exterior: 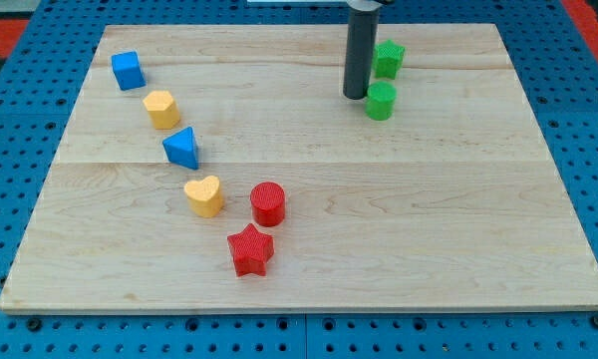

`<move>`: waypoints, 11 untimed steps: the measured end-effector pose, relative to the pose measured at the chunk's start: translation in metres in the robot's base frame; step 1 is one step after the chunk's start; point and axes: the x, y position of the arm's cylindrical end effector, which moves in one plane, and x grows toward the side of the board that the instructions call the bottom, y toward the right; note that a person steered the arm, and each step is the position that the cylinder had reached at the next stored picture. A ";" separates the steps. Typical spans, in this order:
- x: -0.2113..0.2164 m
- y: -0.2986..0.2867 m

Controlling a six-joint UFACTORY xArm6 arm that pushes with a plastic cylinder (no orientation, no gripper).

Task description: Move the yellow hexagon horizontal to the blue triangle

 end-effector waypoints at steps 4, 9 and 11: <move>-0.039 -0.237; -0.003 -0.167; 0.015 -0.118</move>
